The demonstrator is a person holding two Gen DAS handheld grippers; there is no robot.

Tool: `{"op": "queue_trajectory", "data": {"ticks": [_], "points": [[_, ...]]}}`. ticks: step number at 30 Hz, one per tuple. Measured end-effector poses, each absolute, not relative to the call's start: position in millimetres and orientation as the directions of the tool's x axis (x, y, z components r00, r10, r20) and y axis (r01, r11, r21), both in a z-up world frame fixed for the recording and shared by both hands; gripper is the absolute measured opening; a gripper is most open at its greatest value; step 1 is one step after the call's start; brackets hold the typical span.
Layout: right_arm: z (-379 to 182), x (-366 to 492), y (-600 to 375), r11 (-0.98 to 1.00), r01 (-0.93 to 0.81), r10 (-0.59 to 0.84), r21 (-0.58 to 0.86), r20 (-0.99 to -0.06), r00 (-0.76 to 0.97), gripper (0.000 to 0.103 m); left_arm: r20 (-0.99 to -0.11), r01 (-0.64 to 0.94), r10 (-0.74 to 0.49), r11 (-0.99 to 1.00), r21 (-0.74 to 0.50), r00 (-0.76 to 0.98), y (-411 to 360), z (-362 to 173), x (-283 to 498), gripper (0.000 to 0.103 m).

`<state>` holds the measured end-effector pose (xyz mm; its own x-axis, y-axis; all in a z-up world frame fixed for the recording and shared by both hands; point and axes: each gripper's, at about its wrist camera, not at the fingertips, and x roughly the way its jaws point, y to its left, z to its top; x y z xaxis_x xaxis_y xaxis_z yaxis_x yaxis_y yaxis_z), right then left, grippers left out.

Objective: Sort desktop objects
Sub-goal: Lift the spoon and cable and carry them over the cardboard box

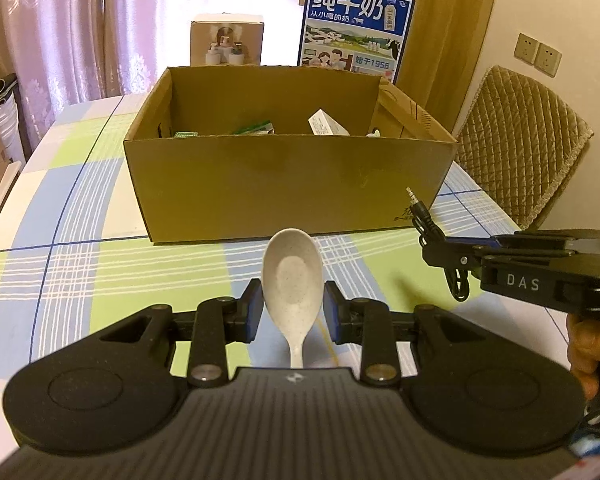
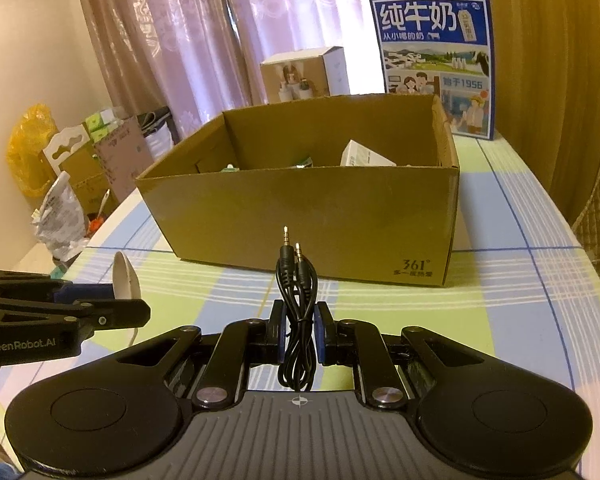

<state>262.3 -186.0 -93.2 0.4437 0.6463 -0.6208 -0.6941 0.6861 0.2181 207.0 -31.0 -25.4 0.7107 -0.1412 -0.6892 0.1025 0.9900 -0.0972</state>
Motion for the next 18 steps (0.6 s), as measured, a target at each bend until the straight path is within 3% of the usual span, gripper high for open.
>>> {"op": "queue_trajectory", "data": {"ticks": [18], "points": [[-79, 251, -196, 0.695, -0.666, 0.663, 0.271, -0.6, 0.448, 0.011, -0.676, 0.09, -0.129, 0.992, -0.093, 0.725, -33, -5, 195, 0.027]]}}
